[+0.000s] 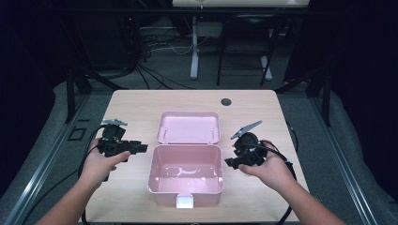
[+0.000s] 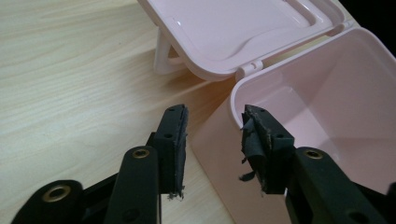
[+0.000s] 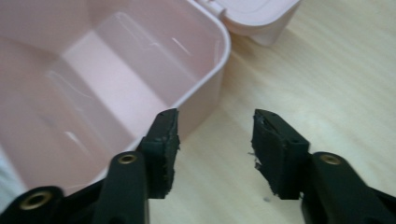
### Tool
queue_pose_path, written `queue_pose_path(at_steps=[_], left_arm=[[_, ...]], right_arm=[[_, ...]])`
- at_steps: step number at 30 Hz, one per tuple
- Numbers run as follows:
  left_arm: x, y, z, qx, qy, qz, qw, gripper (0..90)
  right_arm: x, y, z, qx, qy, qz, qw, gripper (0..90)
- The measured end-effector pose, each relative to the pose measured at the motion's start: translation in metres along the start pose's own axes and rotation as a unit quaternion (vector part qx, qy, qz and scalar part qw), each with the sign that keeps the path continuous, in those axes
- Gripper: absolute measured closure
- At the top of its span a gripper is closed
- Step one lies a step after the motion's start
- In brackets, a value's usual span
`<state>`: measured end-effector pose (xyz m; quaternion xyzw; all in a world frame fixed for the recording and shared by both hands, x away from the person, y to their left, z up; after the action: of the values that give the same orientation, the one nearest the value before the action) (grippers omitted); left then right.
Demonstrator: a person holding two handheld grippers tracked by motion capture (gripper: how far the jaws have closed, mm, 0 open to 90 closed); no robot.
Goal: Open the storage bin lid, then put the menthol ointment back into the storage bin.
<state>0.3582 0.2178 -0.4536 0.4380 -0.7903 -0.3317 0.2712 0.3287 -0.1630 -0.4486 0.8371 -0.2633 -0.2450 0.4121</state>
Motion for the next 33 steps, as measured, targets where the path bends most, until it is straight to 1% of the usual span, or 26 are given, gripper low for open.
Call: queue_pose_path(at_steps=[1,2,3,4,6,7,9,12,14,15,17,18,20,21,24,25,26,27,28,29,32,33], left_arm=[[0.001,0.000,0.000,-0.001,-0.004,-0.002,1.0000,55.8],[0.002,0.000,0.000,-0.006,-0.007,0.000,1.0000,55.4],[0.002,0.000,0.001,-0.010,-0.007,0.007,0.9999,55.3],[0.003,0.000,0.000,-0.013,-0.012,0.009,0.9998,54.9],[0.004,-0.001,0.001,-0.015,-0.013,0.009,0.9998,53.1],[0.004,-0.001,0.001,-0.015,-0.016,0.007,0.9997,52.2],[0.004,-0.002,0.001,-0.018,-0.016,0.005,0.9997,50.1],[0.004,-0.003,0.001,-0.022,-0.019,0.002,0.9996,46.0],[0.004,-0.003,0.001,-0.020,-0.019,0.000,0.9996,44.9],[0.003,-0.003,0.000,-0.021,-0.020,0.000,0.9996,44.6],[0.003,-0.003,0.000,-0.023,-0.020,-0.002,0.9995,44.6],[0.003,-0.003,0.000,-0.022,-0.018,-0.004,0.9996,44.6],[0.003,-0.003,0.000,-0.019,-0.010,0.000,0.9998,44.6],[0.004,-0.003,0.000,-0.017,-0.007,-0.001,0.9998,44.6],[0.007,-0.002,-0.001,-0.012,-0.018,-0.014,0.9997,44.6],[0.007,-0.002,-0.002,-0.013,-0.021,-0.015,0.9996,44.6],[0.007,-0.002,-0.002,-0.016,-0.020,-0.015,0.9996,44.6],[0.007,-0.003,-0.002,-0.019,-0.021,-0.016,0.9995,44.6],[0.007,-0.003,-0.002,-0.019,-0.021,-0.016,0.9995,44.6],[0.006,-0.003,-0.002,-0.022,-0.024,-0.019,0.9993,44.6],[0.004,-0.002,-0.002,-0.022,-0.017,-0.019,0.9994,44.6],[0.004,-0.002,-0.001,-0.022,-0.017,-0.019,0.9994,44.6]], right_arm=[[0.002,-0.001,0.000,-0.005,0.003,0.007,1.0000,49.9],[0.004,-0.002,0.000,-0.009,0.006,0.009,0.9999,49.2],[0.006,-0.003,0.000,-0.015,0.005,0.012,0.9998,47.6],[0.008,-0.004,0.001,-0.024,0.003,0.016,0.9996,46.7],[0.013,-0.005,0.001,-0.038,-0.005,0.024,0.9990,44.8],[0.016,-0.006,0.001,-0.043,-0.007,0.029,0.9986,43.5],[0.023,-0.006,0.002,-0.052,-0.021,0.034,0.9978,41.1],[0.033,-0.005,0.002,-0.063,-0.033,0.043,0.9965,40.3],[0.040,-0.004,0.002,-0.072,-0.040,0.051,0.9953,39.8],[0.042,-0.004,0.002,-0.074,-0.043,0.050,0.9951,39.5],[0.046,-0.004,0.002,-0.078,-0.046,0.057,0.9943,39.3],[0.047,-0.004,0.002,-0.081,-0.050,0.057,0.9938,39.2],[0.050,-0.004,0.002,-0.089,-0.051,0.063,0.9927,39.1],[0.051,-0.004,0.002,-0.100,-0.054,0.063,0.9915,39.0],[0.056,-0.004,0.001,-0.110,-0.066,0.065,0.9896,39.1],[0.058,-0.005,0.001,-0.115,-0.073,0.066,0.9885,39.2],[0.060,-0.006,0.002,-0.117,-0.076,0.068,0.9879,39.3],[0.063,-0.007,0.002,-0.122,-0.081,0.072,0.9866,39.9],[0.063,-0.007,0.002,-0.122,-0.081,0.072,0.9866,39.9],[0.065,-0.008,0.003,-0.129,-0.083,0.074,0.9855,40.4],[0.074,-0.015,0.006,-0.149,-0.099,0.076,0.9809,41.3],[0.075,-0.017,0.006,-0.151,-0.101,0.076,0.9806,41.3]])
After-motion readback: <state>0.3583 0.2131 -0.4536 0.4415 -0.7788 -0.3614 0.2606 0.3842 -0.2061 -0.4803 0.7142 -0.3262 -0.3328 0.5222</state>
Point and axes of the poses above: each handheld gripper's, and its own axes: y roughly backward along the jaws, z roughly out of its underside, x roughly to its right, the point moved 2 cm from there along -y, roughly forward along the jaws, and after that the axes turned 10 degrees about -z, right-handed, at the moved point
